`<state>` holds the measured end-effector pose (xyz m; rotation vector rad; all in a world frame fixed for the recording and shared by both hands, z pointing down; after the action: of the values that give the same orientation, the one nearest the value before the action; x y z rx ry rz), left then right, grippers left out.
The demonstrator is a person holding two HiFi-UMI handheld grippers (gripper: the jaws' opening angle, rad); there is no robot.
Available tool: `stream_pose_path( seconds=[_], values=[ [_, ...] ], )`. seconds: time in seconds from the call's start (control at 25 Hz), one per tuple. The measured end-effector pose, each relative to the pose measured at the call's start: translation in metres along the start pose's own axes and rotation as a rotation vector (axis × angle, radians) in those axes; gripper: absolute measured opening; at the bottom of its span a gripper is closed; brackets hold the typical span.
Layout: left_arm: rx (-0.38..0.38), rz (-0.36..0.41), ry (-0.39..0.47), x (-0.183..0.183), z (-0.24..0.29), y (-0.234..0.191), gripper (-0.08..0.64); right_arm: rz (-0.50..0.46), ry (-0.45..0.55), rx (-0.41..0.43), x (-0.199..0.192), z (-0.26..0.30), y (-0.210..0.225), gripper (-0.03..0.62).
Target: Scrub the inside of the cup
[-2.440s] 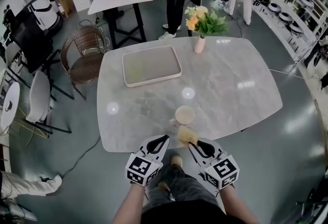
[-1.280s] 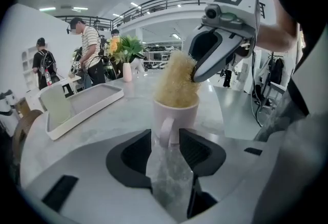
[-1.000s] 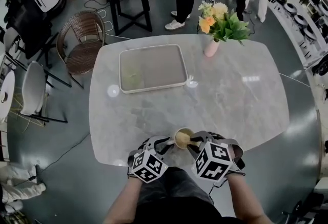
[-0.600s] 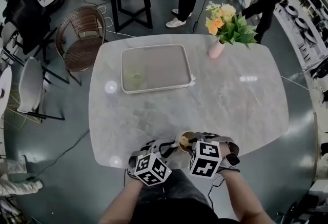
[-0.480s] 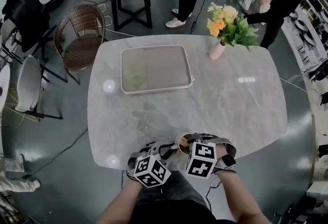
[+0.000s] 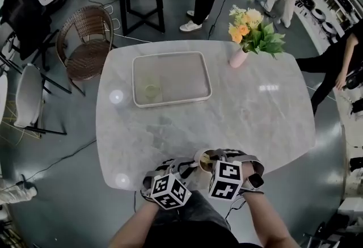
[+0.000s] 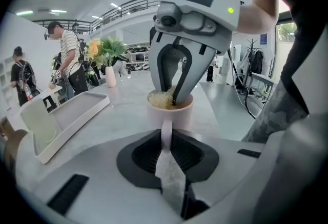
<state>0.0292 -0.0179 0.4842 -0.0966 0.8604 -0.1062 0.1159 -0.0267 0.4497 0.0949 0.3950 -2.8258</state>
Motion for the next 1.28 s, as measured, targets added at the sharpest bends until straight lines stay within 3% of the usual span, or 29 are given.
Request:
stream_pose_path(
  seconds=[0.16, 0.28, 0.48, 0.6, 0.68, 0.8, 0.92, 1.28],
  values=[
    [-0.010, 0.038, -0.011, -0.001, 0.000, 0.002, 0.061, -0.064, -0.048, -0.062, 0.002, 0.012, -0.003, 0.060],
    [-0.003, 0.037, -0.012, 0.000, 0.001, 0.003, 0.061, 0.013, -0.040, -0.016, 0.001, 0.015, -0.001, 0.060],
    [0.020, 0.019, -0.019, 0.000, 0.001, 0.003, 0.060, 0.206, 0.061, 0.150, -0.006, 0.002, 0.000, 0.060],
    [0.024, 0.015, -0.021, 0.000, 0.000, 0.004, 0.060, 0.253, 0.090, 0.141, -0.009, -0.011, 0.002, 0.060],
    [0.029, 0.015, -0.022, 0.000, 0.000, 0.003, 0.060, 0.206, 0.070, 0.088, -0.008, -0.012, 0.003, 0.060],
    [0.036, 0.011, -0.022, 0.000, 0.001, 0.004, 0.060, 0.062, 0.009, 0.001, -0.005, 0.000, -0.003, 0.060],
    [0.041, 0.008, -0.024, 0.001, 0.001, 0.004, 0.060, 0.000, -0.011, -0.016, -0.002, 0.010, -0.007, 0.060],
    [0.054, -0.014, -0.039, 0.002, 0.001, 0.005, 0.060, 0.337, 0.199, 0.221, -0.017, -0.011, -0.002, 0.060]
  ],
)
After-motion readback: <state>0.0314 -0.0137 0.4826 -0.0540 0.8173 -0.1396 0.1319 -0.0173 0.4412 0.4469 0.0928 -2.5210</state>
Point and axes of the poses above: the fingertips, and each gripper's own axes: z forward along the fingers, y to its right, x out of its top, the point moved 7 cm from there along -z, backward along the fingers, and after that the axes turned 11 degrees about -x, right-handed, at the moved point
